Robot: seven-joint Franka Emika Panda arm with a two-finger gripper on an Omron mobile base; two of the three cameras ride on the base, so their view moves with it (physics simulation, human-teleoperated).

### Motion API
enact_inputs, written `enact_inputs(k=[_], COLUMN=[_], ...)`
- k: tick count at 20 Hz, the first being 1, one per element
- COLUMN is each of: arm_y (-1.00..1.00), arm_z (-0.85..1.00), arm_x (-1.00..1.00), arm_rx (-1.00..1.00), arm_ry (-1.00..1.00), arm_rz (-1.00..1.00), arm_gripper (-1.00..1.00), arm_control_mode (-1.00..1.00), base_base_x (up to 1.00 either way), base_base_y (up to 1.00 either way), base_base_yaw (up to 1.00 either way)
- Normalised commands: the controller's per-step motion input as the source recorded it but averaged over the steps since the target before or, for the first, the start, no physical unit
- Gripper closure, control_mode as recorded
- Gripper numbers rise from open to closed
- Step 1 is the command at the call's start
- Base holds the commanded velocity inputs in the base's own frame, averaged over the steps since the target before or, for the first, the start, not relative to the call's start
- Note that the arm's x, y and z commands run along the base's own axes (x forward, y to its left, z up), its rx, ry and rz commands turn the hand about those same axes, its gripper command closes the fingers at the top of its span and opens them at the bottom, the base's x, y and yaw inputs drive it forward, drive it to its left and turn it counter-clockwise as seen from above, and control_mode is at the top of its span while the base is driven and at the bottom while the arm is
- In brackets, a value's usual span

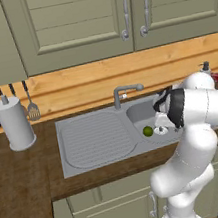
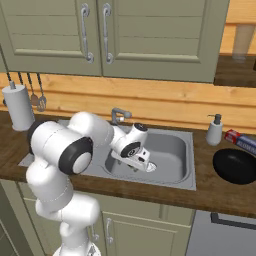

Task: Pick the lime from the sink and place it in the bowl. Then pick the bowl and place it in the microwave. Then close the microwave door and press the start button.

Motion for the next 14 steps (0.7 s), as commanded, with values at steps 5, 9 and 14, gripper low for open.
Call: enact_inputs(k=[5,9,14], arm_y=[0.13,0.12,0.05], arm_z=[-0.03,-0.10,-0.15], arm_x=[0.35,0.34,0.37], arm_rx=[0.02,0.01,0.01], arm_ry=[0.00,0.00,0.00], arm_rz=[0.00,0.00,0.00], arm_gripper=[-1.00,-1.00,-1.00], arm_control_mode=[-1.00,-1.00,-1.00], base_base_x=[0.00,0.00,0.00], base_base_y=[0.00,0.00,0.00], base_base_yaw=[0.00,0.00,0.00])
